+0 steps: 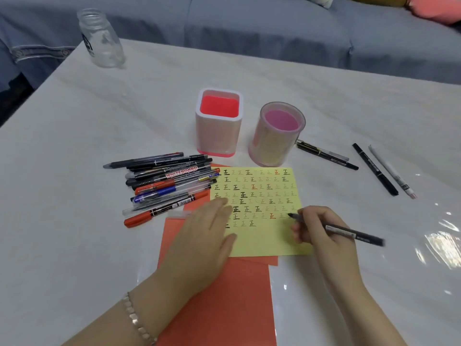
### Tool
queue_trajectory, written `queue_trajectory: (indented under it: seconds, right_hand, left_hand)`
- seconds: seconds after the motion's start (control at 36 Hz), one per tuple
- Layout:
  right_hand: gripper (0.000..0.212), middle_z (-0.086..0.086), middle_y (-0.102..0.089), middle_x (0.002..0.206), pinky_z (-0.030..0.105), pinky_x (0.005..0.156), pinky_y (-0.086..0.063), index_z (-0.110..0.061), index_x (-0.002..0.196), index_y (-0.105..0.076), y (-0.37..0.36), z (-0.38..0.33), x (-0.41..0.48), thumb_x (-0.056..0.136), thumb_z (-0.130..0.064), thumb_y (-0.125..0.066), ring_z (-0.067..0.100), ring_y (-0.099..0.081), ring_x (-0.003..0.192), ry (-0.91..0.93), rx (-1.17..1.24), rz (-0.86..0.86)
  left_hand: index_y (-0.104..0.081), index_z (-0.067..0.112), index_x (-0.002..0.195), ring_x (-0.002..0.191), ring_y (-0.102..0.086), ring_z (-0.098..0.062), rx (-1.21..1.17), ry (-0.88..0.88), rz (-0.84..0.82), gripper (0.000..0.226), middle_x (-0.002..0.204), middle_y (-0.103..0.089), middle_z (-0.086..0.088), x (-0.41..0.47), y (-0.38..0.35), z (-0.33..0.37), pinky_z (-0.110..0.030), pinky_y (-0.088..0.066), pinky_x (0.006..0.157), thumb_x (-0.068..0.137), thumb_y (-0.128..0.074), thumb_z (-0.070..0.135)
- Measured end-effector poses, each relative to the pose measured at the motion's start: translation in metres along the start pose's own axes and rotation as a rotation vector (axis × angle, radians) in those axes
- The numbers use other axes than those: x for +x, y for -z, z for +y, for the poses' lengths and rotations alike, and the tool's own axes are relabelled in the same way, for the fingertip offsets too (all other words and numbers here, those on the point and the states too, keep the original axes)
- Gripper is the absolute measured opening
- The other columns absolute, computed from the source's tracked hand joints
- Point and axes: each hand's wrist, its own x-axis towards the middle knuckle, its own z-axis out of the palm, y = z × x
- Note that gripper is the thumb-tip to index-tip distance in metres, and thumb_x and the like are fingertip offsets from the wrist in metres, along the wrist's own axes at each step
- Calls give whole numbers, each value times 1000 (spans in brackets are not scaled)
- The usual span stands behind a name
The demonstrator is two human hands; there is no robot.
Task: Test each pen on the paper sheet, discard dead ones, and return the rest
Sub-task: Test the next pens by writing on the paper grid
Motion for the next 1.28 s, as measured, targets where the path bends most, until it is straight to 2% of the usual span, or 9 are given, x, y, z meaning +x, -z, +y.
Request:
queue_trajectory:
  seconds: [0.06, 0.11, 0.22, 0.36, 0.56, 0.67, 0.81, 1.08, 1.28]
  right_hand:
    - [19, 3, -63, 60, 30, 62, -48, -6, 73, -62, -3, -1, 2, 89, -12, -56, 17, -57, 59, 14, -10, -6]
    - [22, 4, -62, 57, 29, 60, -49, -5, 69, -61, -7, -1, 4, 88, -16, -59, 17, -57, 57, 38, -11, 14]
    - [34, 4, -56, 45, 16, 47, -42, 3, 63, -55, -16, -1, 11, 86, -21, -63, 12, -49, 43, 55, 14, 115]
    - [40, -1, -48, 35, 13, 41, -36, -6, 55, -41, -33, 7, 19, 85, -18, -64, 8, -42, 34, 45, 15, 181]
    - [42, 3, -45, 40, 22, 49, -35, -7, 46, -37, -49, 30, 23, 80, -7, -61, 11, -40, 42, 87, -123, 216]
    - [44, -10, -37, 35, 13, 47, -30, -12, 44, -34, -51, 35, 23, 78, -1, -59, 5, -36, 40, 149, -185, 253]
    - [32, -2, -39, 40, 16, 49, -33, -7, 45, -34, -52, 38, 22, 68, -18, -55, 10, -38, 44, 180, -176, 242]
    - [31, -8, -38, 38, 14, 48, -31, -13, 44, -35, -53, 41, 23, 67, -19, -54, 9, -36, 44, 203, -221, 232]
    - [30, -7, -40, 38, 18, 50, -33, -15, 43, -36, -53, 42, 25, 67, -19, -55, 17, -42, 46, 216, -235, 227]
  left_hand:
    - [-57, 4, 122, 119, -42, -19, -20, -40, -49, 52, 128, -55, -12, 7, -4, 9, -30, -29, 104, 85, -42, 38]
    - [-56, 7, 124, 124, -40, -19, -37, -64, -89, 55, 132, -54, -10, 15, -9, 15, -29, -20, 107, 85, -43, 43]
    - [-55, 14, 127, 127, -46, -22, 41, -53, -179, 62, 135, -52, -6, 22, -23, 11, -34, -21, 106, 83, -40, 55]
    - [-58, 18, 125, 130, -42, -20, 50, -27, -162, 66, 137, -51, -1, 22, -31, 7, -40, -19, 106, 79, -39, 61]
    - [-60, 21, 123, 131, -40, -16, 4, -30, -80, 66, 137, -51, 3, 23, -36, 5, -40, -20, 106, 74, -42, 62]
    - [-60, 21, 122, 131, -40, -15, -9, -22, -56, 67, 136, -51, 4, 23, -37, 5, -40, -20, 107, 72, -44, 63]
    - [-61, 23, 121, 131, -40, -15, -19, -10, -39, 66, 136, -52, 5, 23, -37, 6, -42, -19, 108, 70, -45, 62]
    - [-60, 23, 122, 133, -34, -12, -43, -3, -25, 67, 136, -51, 5, 23, -37, 6, -43, -16, 108, 70, -45, 63]
    - [-62, 22, 120, 132, -39, -15, -36, -5, -18, 67, 135, -52, 4, 23, -36, 6, -43, -19, 107, 70, -45, 63]
